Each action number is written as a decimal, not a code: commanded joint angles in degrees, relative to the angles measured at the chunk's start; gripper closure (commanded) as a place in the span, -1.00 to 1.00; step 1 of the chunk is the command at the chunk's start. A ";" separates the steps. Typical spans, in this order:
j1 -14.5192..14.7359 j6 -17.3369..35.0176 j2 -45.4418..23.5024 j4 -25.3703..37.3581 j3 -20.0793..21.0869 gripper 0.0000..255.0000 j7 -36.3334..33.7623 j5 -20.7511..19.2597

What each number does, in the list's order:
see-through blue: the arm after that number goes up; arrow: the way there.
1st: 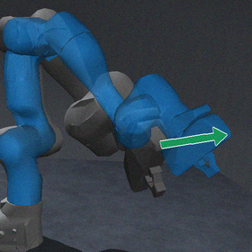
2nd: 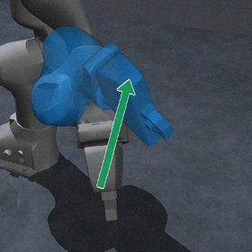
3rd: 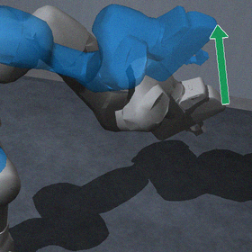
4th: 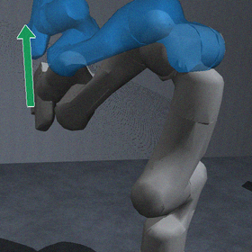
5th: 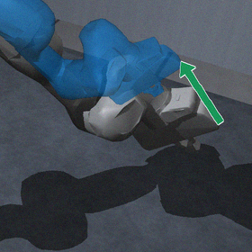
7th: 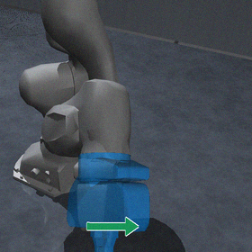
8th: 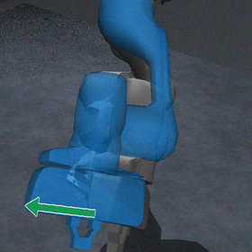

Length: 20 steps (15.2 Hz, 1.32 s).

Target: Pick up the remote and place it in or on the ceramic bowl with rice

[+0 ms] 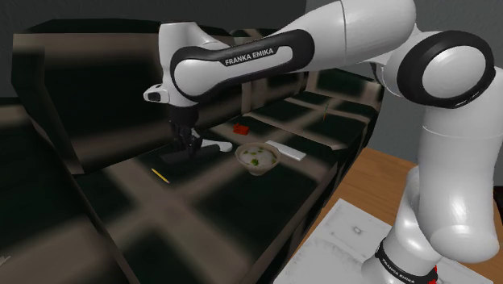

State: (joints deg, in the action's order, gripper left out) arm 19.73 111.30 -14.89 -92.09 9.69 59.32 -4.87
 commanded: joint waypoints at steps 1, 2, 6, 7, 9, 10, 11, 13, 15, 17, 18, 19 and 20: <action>-1.63 1.37 2.94 -4.18 -0.63 1.00 2.32 0.82; -2.40 2.01 4.39 -6.19 -1.00 1.00 3.50 1.21; -5.29 4.10 9.65 -13.31 -2.74 1.00 8.41 2.61; -5.97 4.53 10.83 -14.88 -3.26 1.00 9.68 2.91; -7.28 5.28 13.06 -17.79 -4.36 1.00 12.26 3.44; -7.91 5.62 14.10 -19.14 -4.95 1.00 13.57 3.67; -8.54 5.92 15.10 -20.41 -5.56 1.00 14.89 3.87; -9.79 6.45 16.94 -22.74 -6.84 1.00 17.54 4.21; -11.02 6.89 18.58 -24.81 -8.19 1.00 20.23 4.46; -12.25 7.26 20.03 -26.60 -9.60 1.00 22.94 4.62; -12.85 7.41 20.67 -27.39 -10.34 1.00 24.31 4.67; -13.46 7.55 21.27 -28.13 -11.09 1.00 25.68 4.70; -13.76 7.62 21.55 -28.47 -11.48 1.00 26.37 4.71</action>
State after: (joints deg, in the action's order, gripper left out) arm 6.33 119.01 5.84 -119.88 -1.34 84.78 -0.17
